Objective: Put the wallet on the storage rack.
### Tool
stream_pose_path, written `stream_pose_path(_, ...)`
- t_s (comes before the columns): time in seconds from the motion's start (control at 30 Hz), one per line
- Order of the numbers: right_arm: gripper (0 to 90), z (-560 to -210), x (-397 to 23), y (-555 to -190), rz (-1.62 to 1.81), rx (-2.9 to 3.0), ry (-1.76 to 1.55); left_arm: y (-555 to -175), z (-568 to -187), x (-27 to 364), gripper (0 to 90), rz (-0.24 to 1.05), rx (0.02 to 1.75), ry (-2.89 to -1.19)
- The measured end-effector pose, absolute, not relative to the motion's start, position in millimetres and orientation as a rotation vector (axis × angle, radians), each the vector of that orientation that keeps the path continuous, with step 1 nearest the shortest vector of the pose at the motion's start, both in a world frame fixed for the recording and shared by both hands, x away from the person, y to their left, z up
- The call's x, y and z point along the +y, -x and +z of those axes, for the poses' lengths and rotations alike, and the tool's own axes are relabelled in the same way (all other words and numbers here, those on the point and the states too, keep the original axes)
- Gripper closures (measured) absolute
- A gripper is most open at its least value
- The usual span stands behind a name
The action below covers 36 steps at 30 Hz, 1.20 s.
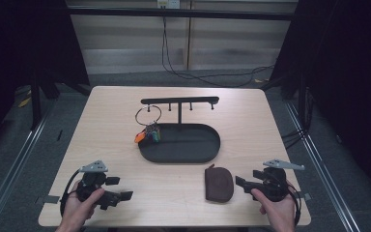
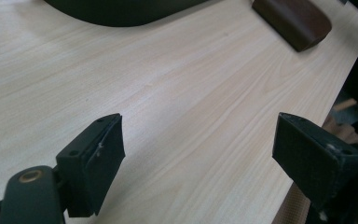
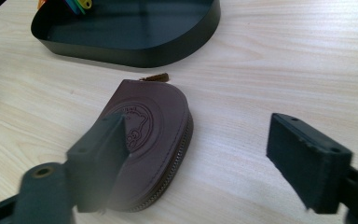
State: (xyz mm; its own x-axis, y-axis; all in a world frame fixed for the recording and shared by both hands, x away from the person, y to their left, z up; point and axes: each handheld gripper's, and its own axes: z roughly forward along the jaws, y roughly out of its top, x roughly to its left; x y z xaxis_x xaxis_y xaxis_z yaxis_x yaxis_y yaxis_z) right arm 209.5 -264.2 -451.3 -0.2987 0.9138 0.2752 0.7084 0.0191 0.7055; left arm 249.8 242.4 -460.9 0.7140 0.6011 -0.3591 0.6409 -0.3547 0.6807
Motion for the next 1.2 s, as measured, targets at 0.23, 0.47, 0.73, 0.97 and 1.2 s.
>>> stream_pose_path(0.23, 19.3, -445.7, -253.8, -214.6, 1.128, 2.119, -1.708, -248.8, -466.8, 242.5, 16.9, -0.087, 0.936, -2.052)
stream_pose_path(0.47, 24.1, -439.1, -240.2, -227.6, 0.988, 2.221, -1.724, -248.8, -469.9, 241.5, 17.4, -0.077, 0.926, -2.084)
stream_pose_path(0.73, 22.6, -436.5, -226.2, -245.5, 0.819, 2.351, -1.768, -246.9, -470.1, 242.9, 17.4, -0.083, 0.906, -2.090)
stream_pose_path(0.97, 19.6, -436.4, -215.4, -257.1, 0.702, 2.432, -1.817, -242.2, -468.7, 238.9, 17.4, -0.093, 0.869, -2.094)
stream_pose_path(1.2, 21.9, -445.7, -201.7, -271.9, 0.471, 2.539, -1.888, -240.7, -468.3, 236.1, 17.3, -0.105, 0.847, -2.100)
